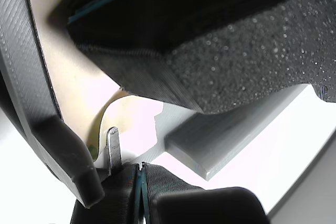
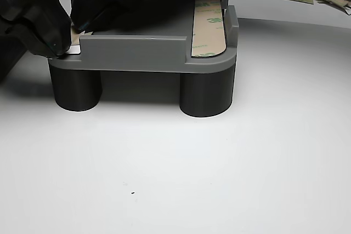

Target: Peel off protective film from adhesive tape.

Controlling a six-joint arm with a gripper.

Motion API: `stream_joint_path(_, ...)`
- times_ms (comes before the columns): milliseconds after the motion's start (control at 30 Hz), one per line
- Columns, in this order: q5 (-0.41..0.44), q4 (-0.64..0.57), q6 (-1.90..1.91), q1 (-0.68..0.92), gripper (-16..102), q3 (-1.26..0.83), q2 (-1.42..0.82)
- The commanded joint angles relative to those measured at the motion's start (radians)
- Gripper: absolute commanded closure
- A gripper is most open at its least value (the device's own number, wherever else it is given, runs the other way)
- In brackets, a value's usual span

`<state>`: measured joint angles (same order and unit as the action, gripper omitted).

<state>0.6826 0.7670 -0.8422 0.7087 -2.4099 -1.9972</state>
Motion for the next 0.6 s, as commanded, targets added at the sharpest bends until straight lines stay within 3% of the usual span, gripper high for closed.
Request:
stream_joint_path(0, -0.011, 0.011, 0.006, -0.006, 97, 0.026, -0.012)
stream_joint_path(567, -0.041, 0.063, 0.034, -0.005, 97, 0.031, -0.029)
